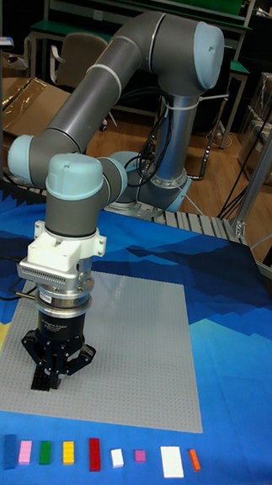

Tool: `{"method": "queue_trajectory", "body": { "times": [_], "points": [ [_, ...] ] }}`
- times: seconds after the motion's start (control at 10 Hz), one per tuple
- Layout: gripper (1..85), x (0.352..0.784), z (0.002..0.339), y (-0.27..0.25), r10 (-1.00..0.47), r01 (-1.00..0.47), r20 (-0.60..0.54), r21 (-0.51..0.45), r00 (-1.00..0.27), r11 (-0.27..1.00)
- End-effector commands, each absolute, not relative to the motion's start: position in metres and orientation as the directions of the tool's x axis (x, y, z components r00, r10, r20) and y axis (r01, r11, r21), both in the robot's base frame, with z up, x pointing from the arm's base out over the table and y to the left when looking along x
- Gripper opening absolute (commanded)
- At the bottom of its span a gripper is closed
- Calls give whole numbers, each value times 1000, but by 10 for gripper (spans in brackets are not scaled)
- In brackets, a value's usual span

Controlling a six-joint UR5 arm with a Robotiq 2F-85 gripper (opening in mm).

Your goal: Stack small Lego blocks one on top of the other

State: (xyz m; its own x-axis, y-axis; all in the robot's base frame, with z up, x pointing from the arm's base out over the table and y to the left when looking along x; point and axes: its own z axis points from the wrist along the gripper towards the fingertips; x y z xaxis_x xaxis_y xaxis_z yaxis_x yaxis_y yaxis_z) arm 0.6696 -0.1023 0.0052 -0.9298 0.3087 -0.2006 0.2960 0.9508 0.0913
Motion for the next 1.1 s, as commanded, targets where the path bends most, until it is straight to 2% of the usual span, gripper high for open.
{"method": "queue_trajectory", "body": {
  "times": [0.0,1.0],
  "points": [
    [10,670,6,-102,319,305,-201,101,-926,947],
    [10,668,7,-103,320,307,-197,95,-927,947]
  ]
}}
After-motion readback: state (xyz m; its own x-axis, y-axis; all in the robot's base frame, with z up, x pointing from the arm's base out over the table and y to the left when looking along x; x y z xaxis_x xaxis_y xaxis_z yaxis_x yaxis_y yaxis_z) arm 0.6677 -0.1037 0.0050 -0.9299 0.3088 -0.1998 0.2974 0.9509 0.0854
